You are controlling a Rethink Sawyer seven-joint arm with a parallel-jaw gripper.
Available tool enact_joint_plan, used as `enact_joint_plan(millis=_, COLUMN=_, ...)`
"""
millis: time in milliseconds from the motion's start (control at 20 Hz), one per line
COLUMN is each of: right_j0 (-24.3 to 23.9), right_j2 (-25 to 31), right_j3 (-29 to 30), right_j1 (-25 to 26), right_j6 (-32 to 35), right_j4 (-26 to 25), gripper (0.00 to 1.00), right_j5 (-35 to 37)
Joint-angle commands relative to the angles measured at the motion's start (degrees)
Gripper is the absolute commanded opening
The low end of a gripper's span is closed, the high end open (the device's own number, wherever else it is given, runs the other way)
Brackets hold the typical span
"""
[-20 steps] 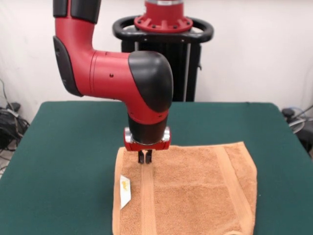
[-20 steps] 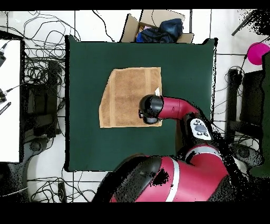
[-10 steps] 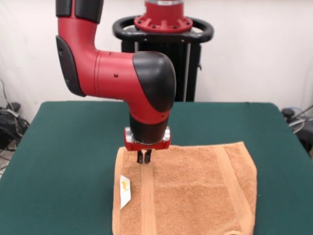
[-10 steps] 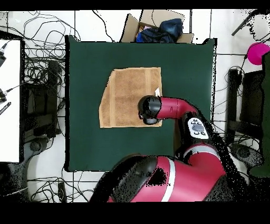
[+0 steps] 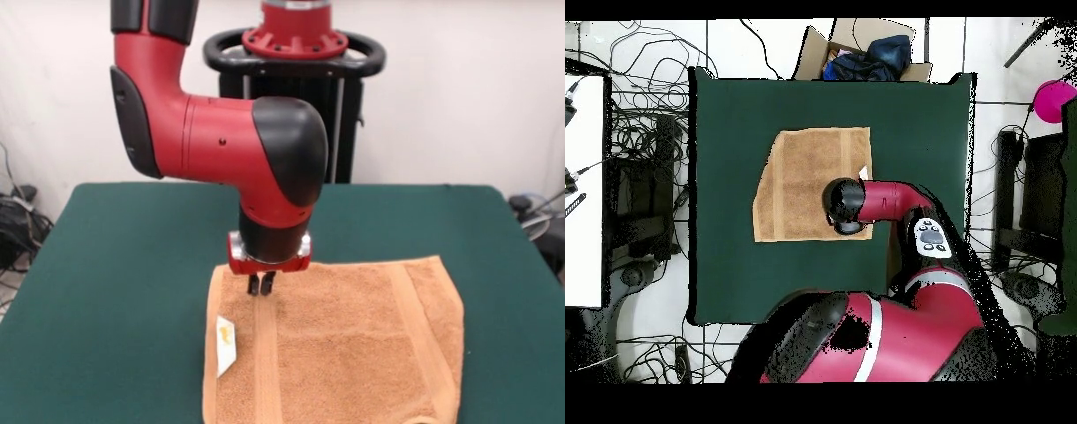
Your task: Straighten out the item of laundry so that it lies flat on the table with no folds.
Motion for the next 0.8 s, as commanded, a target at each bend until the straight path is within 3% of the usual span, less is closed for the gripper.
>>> enact_joint_plan(millis=50, right_j0=1.72, right_j2=-2.28, right_j3=-3.62, right_j1=8.11, right_j6=3.52, right_j4=-4.34, gripper=0.00, right_j5=2.76)
enact_joint_plan(millis=800, right_j0=4.48, right_j2=-6.80, right_j3=-10.53, right_j1=12.05, right_j6=2.33, right_j4=-6.75, gripper=0.00, right_j5=9.91)
